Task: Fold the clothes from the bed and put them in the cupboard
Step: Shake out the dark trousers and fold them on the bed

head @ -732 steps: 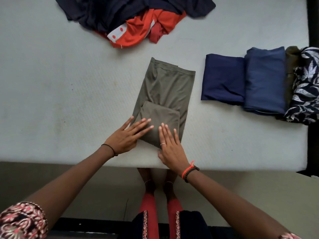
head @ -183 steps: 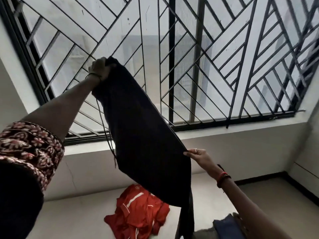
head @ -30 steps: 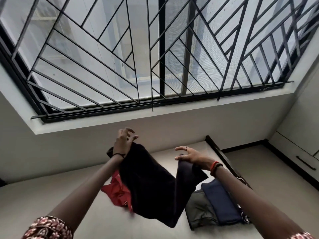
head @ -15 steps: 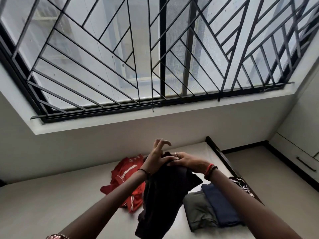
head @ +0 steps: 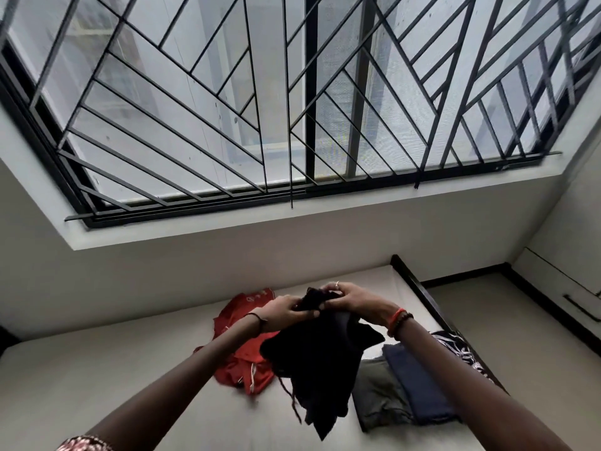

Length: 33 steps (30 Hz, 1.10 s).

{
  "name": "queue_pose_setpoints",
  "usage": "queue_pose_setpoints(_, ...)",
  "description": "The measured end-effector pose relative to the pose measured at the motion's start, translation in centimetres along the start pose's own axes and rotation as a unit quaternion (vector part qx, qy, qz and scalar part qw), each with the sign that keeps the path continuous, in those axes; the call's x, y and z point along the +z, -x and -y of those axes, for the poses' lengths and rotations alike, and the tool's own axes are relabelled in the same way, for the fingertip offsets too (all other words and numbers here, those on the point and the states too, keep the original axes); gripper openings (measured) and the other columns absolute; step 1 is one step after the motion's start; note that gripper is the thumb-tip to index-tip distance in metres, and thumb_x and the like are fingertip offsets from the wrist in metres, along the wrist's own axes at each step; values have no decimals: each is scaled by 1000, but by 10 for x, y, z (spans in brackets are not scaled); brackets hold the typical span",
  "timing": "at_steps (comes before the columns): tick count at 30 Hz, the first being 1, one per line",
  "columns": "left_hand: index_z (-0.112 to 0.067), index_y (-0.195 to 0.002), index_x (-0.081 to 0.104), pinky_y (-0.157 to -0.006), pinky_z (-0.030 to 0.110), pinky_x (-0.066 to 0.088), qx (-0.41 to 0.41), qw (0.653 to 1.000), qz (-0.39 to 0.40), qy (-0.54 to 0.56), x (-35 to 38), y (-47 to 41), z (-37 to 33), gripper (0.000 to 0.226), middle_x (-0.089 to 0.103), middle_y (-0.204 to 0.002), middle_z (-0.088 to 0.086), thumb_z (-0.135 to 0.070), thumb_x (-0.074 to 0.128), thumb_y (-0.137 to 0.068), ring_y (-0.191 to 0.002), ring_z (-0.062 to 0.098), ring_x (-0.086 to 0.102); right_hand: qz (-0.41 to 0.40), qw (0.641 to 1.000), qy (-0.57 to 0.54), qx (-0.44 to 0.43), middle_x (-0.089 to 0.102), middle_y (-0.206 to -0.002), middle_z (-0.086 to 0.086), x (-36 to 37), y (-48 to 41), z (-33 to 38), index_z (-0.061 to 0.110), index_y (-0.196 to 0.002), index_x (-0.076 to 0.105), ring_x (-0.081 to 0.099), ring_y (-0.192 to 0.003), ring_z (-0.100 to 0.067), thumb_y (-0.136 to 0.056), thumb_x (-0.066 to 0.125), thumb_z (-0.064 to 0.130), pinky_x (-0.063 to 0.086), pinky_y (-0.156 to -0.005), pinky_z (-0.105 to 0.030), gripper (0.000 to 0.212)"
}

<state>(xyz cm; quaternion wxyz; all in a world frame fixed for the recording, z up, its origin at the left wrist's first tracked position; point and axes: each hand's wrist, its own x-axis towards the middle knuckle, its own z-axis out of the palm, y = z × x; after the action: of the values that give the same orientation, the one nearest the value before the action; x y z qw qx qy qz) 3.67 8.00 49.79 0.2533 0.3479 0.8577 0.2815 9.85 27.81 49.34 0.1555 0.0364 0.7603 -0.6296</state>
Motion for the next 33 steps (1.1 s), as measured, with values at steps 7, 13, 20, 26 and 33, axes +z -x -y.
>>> queue_pose_setpoints(7, -16, -104, 62, -70, 22, 48, -87, 932, -134, 325, 31, -2, -3, 20, 66, -100, 3, -31, 57, -93, -89, 12, 60, -119, 973, -192, 42, 66, -107, -2, 21, 10, -11, 16, -132, 39, 66, -87, -9, -67, 83, 24, 50, -67, -25, 80)
queue_pose_setpoints(13, -12, -109, 62, -85, 33, 52, -117, 894, -163, 401, 45, 0, -3, 20, 68, -109, 10, -21, 60, -91, -98, 22, 64, -72, 977, -192, -49, 71, -107, -11, 45, 24, -17, 5, -114, 63, 68, -98, -20, -73, 78, 11, 54, -82, -27, 45)
queue_pose_setpoints(20, -7, -115, 58, -66, 33, 55, -159, 852, -132, 480, 50, 11, -6, 25, 67, -100, 13, -16, 56, -91, -81, 25, 66, -16, 997, -43, -66, 66, -119, 3, 50, 27, -12, 27, -127, 53, 62, -110, -8, -86, 69, 10, 49, -94, -23, 47)
queue_pose_setpoints(26, -9, -113, 55, -42, 21, 49, -206, 797, -131, 552, 51, 14, -14, 20, 63, -90, 9, -17, 44, -98, -64, 18, 63, -9, 997, 72, -33, 63, -114, -5, 60, 18, -5, 15, -122, 52, 61, -93, 1, -92, 60, 14, 49, -87, -19, 30)
queue_pose_setpoints(33, -7, -93, 61, -52, 23, 49, -250, 791, -139, 541, 52, 19, -5, 19, 66, -80, 7, -21, 48, -93, -58, 17, 64, 7, 954, 296, -37, 55, -114, 2, 64, 13, -9, 23, -142, 35, 54, -106, -6, -66, 75, 17, 44, -92, -17, 86)
